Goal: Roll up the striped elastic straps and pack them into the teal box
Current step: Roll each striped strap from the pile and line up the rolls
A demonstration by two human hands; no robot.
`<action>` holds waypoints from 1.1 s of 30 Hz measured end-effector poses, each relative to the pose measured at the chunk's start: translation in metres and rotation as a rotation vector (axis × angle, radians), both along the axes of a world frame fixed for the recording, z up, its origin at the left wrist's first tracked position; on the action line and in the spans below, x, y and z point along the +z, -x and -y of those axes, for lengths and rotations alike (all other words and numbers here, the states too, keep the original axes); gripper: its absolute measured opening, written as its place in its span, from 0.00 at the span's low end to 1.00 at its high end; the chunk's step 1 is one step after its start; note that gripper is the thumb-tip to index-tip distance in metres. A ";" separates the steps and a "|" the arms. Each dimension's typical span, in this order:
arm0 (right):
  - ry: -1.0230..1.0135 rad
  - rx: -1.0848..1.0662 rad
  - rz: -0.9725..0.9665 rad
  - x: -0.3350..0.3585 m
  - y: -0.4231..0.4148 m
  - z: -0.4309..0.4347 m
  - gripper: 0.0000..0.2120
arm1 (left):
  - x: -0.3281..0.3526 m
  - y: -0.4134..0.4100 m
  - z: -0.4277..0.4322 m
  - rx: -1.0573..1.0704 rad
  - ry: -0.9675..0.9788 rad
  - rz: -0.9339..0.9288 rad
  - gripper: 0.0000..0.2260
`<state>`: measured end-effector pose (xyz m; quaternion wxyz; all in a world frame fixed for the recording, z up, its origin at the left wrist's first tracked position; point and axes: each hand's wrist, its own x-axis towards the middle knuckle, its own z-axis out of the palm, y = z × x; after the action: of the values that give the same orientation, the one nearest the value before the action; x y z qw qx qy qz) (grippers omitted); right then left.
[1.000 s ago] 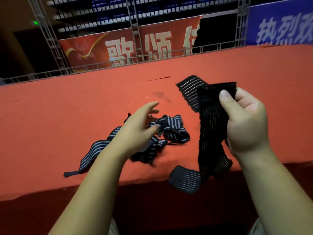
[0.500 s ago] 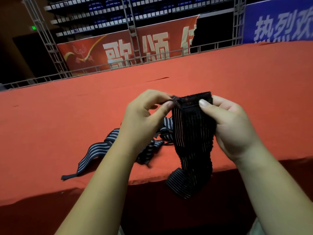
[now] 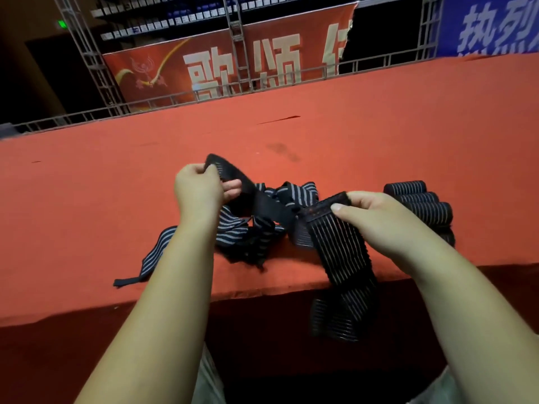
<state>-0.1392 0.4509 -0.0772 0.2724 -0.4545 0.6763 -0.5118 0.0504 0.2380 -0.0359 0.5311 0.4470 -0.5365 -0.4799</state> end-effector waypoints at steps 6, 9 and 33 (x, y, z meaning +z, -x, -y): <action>-0.161 -0.227 -0.075 -0.006 0.018 0.005 0.12 | -0.056 -0.005 -0.007 0.167 0.244 0.700 0.14; -0.185 -0.300 -0.074 -0.006 0.023 0.003 0.15 | -0.068 0.016 -0.029 0.038 0.625 0.814 0.12; 0.115 -0.206 0.095 -0.015 0.030 0.001 0.08 | -0.024 0.067 -0.052 -0.319 0.453 0.270 0.13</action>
<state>-0.1688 0.4497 -0.0920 0.2235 -0.3727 0.6752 -0.5961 -0.0168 0.2899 -0.0602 0.4590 0.2871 -0.7590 -0.3616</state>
